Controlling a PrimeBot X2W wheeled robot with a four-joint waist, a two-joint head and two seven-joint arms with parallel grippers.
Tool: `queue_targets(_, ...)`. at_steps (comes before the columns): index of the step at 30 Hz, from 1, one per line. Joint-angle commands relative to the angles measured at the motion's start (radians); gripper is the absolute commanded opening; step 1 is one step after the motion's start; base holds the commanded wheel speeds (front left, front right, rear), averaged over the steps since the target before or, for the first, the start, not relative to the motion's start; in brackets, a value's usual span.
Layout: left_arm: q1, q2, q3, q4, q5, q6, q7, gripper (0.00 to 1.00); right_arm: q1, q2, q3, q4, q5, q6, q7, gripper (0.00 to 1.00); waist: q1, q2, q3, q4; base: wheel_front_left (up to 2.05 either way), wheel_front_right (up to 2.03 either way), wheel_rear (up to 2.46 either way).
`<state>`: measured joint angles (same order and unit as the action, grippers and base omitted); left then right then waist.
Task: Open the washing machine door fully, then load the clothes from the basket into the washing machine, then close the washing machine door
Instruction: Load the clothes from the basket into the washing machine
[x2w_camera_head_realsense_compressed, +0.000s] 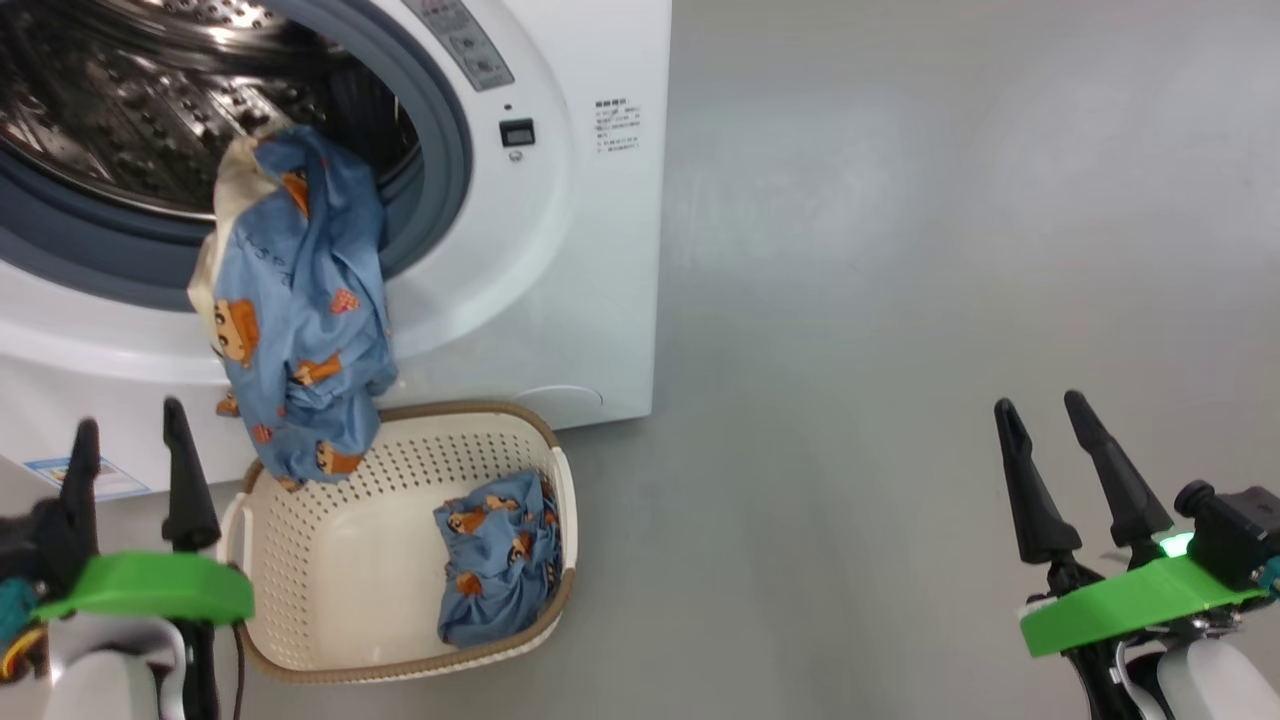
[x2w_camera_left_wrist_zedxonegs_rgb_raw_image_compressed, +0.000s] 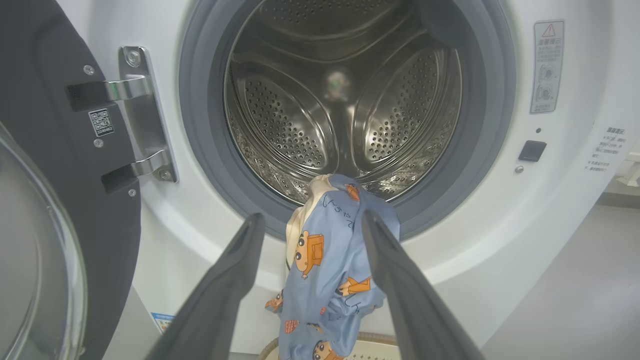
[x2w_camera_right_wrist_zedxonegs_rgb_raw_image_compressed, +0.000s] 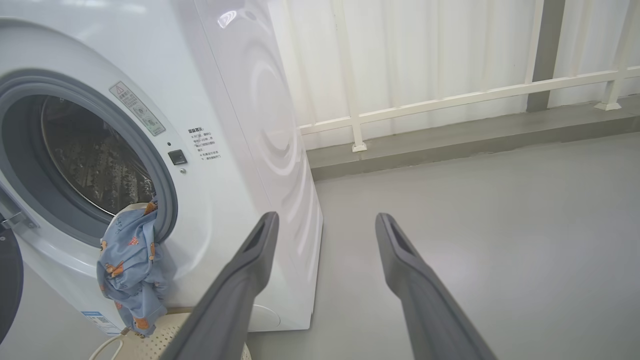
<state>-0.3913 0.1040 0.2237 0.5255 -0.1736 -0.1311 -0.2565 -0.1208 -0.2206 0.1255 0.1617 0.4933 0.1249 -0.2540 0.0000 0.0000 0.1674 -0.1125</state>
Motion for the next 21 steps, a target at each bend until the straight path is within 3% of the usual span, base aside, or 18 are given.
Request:
queue_targets(1, 0.015, 0.026, 0.02, -0.032, 0.004, 0.001, -0.005, 1.0, 0.009, -0.019, 0.018, -0.021, 0.002, 0.006, -0.008, 1.0, 0.0, 0.0, -0.032, 0.013, 0.0, 0.0, 0.0)
queue_targets(21, 0.294, -0.007, 0.027, -0.198, 0.01, 0.0, -0.005, 1.0, 0.108, -0.051, 0.017, -0.013, 0.019, 0.006, -0.008, 1.0, 0.0, 0.0, -0.141, 0.052, 0.0, 0.0, 0.0)
